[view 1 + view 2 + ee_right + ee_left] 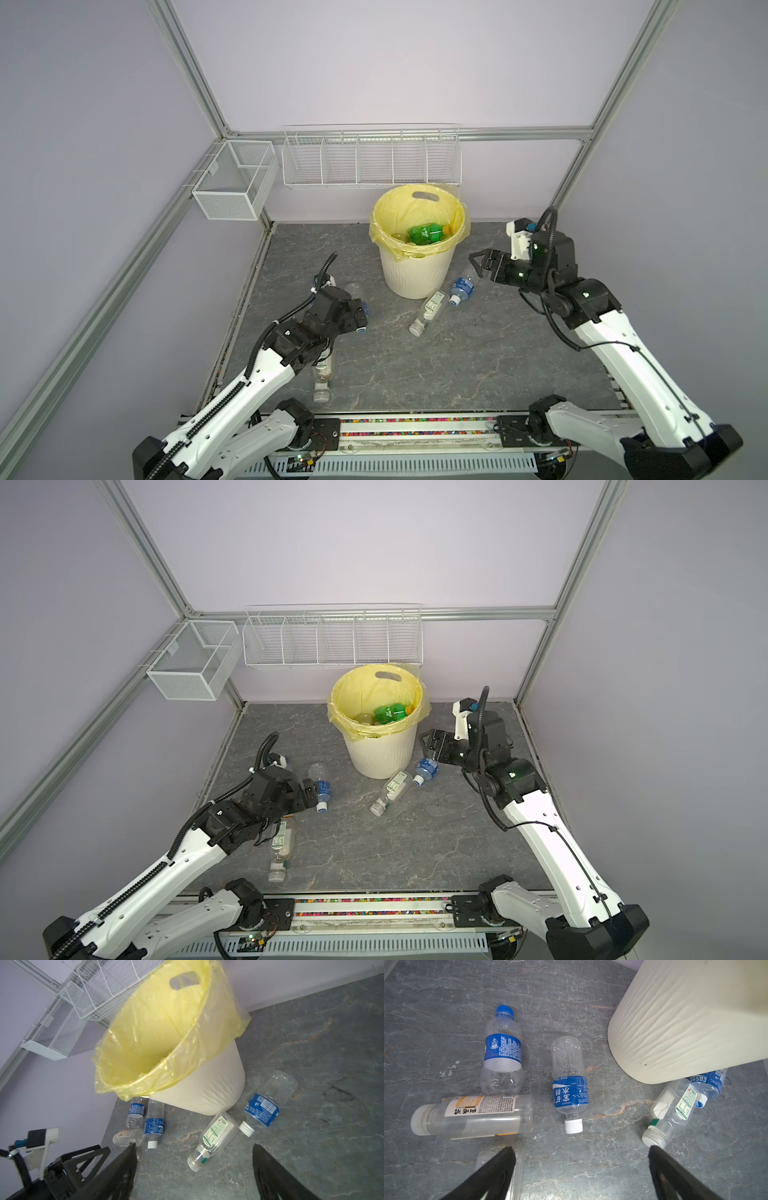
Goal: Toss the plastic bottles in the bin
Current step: 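Withdraw the right gripper toward the table while the left reaches the green-label bottle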
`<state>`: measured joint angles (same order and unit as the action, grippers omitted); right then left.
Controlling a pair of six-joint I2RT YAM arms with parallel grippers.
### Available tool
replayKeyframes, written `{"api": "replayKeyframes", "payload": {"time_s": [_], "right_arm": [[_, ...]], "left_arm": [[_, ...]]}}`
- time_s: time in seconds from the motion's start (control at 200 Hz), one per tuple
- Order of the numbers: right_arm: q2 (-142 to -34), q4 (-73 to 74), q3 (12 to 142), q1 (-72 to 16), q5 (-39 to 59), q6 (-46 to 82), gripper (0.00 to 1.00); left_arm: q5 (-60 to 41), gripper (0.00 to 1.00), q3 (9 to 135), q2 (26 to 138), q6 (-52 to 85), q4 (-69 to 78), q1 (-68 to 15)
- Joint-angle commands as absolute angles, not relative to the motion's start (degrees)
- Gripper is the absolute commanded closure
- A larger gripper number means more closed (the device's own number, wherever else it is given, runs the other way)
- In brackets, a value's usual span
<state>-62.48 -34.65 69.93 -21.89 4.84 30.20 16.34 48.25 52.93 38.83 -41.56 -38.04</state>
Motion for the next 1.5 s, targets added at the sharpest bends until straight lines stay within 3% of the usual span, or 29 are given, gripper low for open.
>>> {"api": "replayKeyframes", "payload": {"time_s": [0.0, 0.28, 0.725, 1.494], "right_arm": [[-60.2, -37.8, 67.3, -21.8, 1.7, 30.4, 0.12], [-60.4, -41.4, 62.1, -21.9, -0.2, 32.0, 0.12], [-60.4, -34.5, 52.8, -20.6, 6.8, 31.6, 0.12], [-68.0, -37.8, 54.0, -19.3, 4.4, 34.4, 0.12]], "left_arm": [[15.3, 0.0, 48.1, 51.5, 40.2, -43.1, -38.0], [16.5, 0.0, 46.4, 51.2, 43.2, -43.9, -38.0], [11.0, 0.0, 44.5, 51.6, 44.0, -43.9, -38.0], [5.2, 0.02, 43.3, 59.8, 40.1, -28.5, -46.3]]}}
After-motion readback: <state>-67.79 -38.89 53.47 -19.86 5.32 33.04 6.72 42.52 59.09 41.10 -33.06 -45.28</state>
